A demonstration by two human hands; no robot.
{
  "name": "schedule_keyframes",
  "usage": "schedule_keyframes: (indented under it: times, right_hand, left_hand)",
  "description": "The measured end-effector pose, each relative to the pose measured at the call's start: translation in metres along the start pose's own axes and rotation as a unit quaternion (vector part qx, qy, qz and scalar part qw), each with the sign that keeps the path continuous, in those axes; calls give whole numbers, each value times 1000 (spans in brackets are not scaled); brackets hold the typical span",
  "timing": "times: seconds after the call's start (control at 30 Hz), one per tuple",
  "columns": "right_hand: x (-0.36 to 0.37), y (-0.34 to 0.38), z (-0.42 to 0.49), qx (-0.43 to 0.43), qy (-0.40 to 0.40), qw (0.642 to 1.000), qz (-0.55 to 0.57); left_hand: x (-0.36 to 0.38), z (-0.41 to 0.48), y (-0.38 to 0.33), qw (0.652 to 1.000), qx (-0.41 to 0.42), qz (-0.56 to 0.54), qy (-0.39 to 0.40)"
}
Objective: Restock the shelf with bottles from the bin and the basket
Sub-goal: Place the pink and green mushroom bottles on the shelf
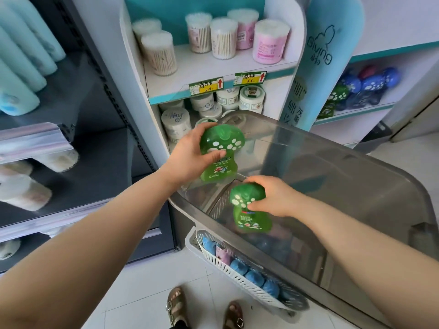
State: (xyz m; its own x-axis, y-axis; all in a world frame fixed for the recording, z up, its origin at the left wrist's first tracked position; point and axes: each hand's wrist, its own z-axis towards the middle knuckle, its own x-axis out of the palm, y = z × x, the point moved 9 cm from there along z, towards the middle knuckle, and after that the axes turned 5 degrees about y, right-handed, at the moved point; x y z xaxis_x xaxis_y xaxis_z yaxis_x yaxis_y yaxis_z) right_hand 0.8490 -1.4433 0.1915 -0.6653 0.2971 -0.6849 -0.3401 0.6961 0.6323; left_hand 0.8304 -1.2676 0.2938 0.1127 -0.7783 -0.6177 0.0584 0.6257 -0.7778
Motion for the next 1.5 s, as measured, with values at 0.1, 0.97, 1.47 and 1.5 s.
schedule_keyframes:
  times: [0.1, 0.97, 1.47, 1.5]
  right_hand:
    - [-54, 33, -17, -26, -42, 998, 29]
    - [22, 486, -42, -329, -36, 939, 93]
    - [177, 701, 17, -419, 19, 905, 75]
    - [181, 714, 24, -425, 25, 901, 76]
  left_hand:
    - [-29, -5, -18, 999, 11, -6, -39]
    - [-417, -287, 34, 957, -78, -8, -280]
    - [-592, -449, 159, 916, -160, 5, -369]
    - [-604, -453, 167, 913, -160, -2, -376]
